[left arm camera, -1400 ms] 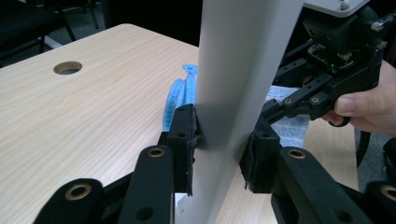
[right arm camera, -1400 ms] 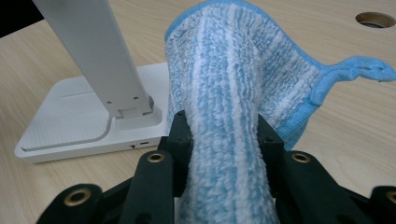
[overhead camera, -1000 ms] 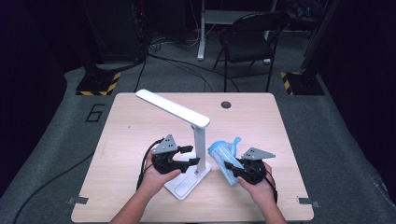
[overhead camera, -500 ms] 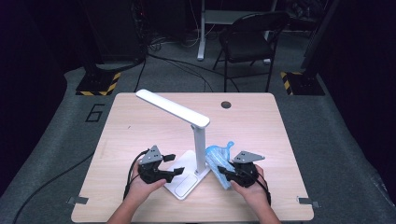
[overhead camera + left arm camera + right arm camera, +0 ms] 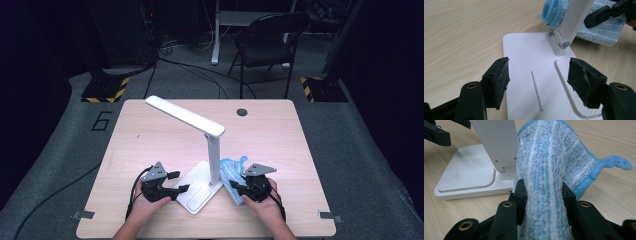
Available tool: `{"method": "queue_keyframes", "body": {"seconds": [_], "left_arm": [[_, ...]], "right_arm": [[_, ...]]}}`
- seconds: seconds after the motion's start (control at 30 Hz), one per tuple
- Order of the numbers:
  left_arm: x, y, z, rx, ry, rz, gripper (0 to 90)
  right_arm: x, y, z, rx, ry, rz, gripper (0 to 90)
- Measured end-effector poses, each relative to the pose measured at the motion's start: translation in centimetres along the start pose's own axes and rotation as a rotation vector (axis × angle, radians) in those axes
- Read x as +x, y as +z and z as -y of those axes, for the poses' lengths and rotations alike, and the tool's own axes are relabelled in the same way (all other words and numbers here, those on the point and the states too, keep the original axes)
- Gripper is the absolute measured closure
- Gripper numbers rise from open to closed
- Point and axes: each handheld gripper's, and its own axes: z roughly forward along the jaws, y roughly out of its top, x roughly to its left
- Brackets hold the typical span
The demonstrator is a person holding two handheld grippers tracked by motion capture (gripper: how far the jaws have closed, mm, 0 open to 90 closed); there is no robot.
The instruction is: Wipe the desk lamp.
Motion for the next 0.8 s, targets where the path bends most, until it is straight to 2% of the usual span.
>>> {"method": "queue_keyframes", "body": {"seconds": [0.07, 0.1, 0.13, 0.17, 0.2, 0.3, 0.43, 0.53, 0.57, 0.67, 0.8], "left_arm": [[-0.1, 0.1, 0.1, 0.004, -0.018, 0.002, 33.3], [0.0, 0.1, 0.1, 0.013, -0.004, 0.005, 33.2], [-0.2, 0.3, 0.2, 0.001, -0.005, -0.006, 33.0], [-0.2, 0.4, 0.3, 0.014, -0.008, 0.013, 33.0], [-0.3, 0.6, 0.4, 0.001, -0.009, 0.005, 33.0], [-0.3, 0.9, 0.7, 0.026, -0.010, 0.007, 33.0], [-0.2, 1.1, 1.0, 0.029, -0.032, -0.002, 32.5], [-0.1, 1.3, 1.3, 0.050, -0.045, 0.002, 30.3], [-0.1, 1.4, 1.3, 0.061, -0.043, 0.002, 30.1], [-0.3, 1.8, 1.6, 0.090, -0.037, -0.008, 27.7], [-0.2, 1.8, 1.6, 0.095, -0.033, -0.009, 25.2]], "right_arm": [[0.1, 0.3, 0.1, 0.012, 0.009, 0.003, 66.9], [0.1, 0.5, 0.1, 0.016, 0.011, 0.006, 66.9], [0.1, 0.7, 0.1, 0.022, 0.012, 0.007, 66.9], [0.2, 0.8, 0.2, 0.027, 0.019, 0.011, 66.9], [0.1, 1.0, 0.2, 0.029, 0.006, 0.009, 67.0], [0.1, 1.3, 0.2, 0.043, 0.022, 0.012, 67.0], [-0.2, 1.8, 0.2, 0.053, 0.008, 0.010, 66.9], [-0.2, 2.1, 0.2, 0.059, 0.025, 0.014, 66.9], [-0.2, 2.2, 0.2, 0.058, 0.016, 0.013, 66.9], [-0.2, 2.3, 0.1, 0.060, 0.030, 0.018, 66.9], [-0.3, 2.5, 0.0, 0.062, 0.019, 0.015, 66.9]]}}
